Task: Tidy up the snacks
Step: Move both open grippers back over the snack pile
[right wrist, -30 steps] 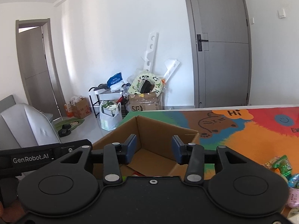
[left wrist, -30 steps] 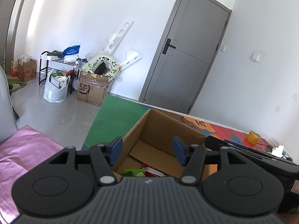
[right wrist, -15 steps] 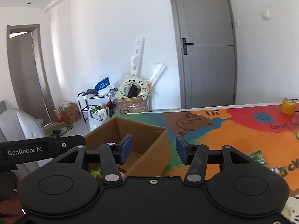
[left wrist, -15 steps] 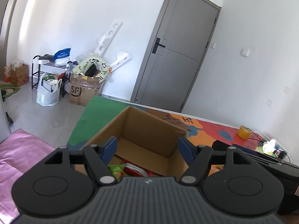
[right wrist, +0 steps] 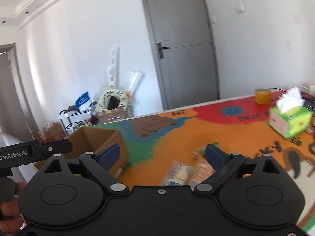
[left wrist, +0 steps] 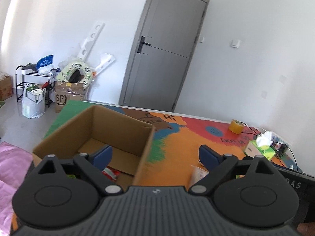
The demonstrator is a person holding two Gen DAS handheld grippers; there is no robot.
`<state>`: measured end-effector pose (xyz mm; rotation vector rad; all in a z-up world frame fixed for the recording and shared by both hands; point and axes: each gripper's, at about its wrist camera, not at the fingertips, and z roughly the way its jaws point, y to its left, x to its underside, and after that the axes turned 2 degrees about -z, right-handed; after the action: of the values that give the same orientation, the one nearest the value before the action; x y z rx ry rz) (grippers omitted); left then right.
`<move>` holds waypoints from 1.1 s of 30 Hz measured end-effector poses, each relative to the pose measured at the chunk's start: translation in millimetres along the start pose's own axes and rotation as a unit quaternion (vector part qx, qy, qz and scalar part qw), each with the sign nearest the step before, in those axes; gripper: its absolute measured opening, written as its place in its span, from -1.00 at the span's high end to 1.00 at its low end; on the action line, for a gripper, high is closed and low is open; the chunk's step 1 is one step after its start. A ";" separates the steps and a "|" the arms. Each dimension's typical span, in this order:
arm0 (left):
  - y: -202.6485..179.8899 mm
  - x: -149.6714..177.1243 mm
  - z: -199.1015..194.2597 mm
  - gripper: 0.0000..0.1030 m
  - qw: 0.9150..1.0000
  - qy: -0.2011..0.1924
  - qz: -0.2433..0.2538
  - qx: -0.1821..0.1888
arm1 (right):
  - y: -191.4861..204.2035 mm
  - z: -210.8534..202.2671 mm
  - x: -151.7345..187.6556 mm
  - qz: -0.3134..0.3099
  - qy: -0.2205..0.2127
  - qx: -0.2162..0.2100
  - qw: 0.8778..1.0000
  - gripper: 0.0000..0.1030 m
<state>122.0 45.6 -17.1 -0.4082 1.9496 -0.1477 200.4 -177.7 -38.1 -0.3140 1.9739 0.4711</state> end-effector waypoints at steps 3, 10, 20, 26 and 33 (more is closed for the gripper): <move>-12.2 3.9 2.8 -0.84 1.000 0.008 0.008 0.009 | -16.1 -8.0 4.8 0.011 0.000 0.017 1.000 -0.91; -40.3 14.5 9.1 -0.84 0.999 0.022 0.027 0.035 | -51.2 -23.8 15.7 0.028 -0.002 0.048 0.998 -0.91; -69.5 35.2 30.1 -0.83 0.996 0.048 0.050 0.051 | -90.4 -31.7 34.3 0.055 0.012 0.083 0.995 -0.80; -76.6 46.3 48.5 -0.77 0.995 0.064 0.057 0.055 | -104.6 -19.8 52.4 0.066 0.038 0.095 0.993 -0.63; -78.8 62.1 73.2 -0.56 0.993 0.089 0.064 0.046 | -113.0 -0.9 69.8 0.072 0.068 0.099 0.990 -0.52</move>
<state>183.6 -43.5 -77.9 -0.2142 2.1291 -0.1973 217.0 -279.3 -122.0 -0.0798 2.1668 0.3486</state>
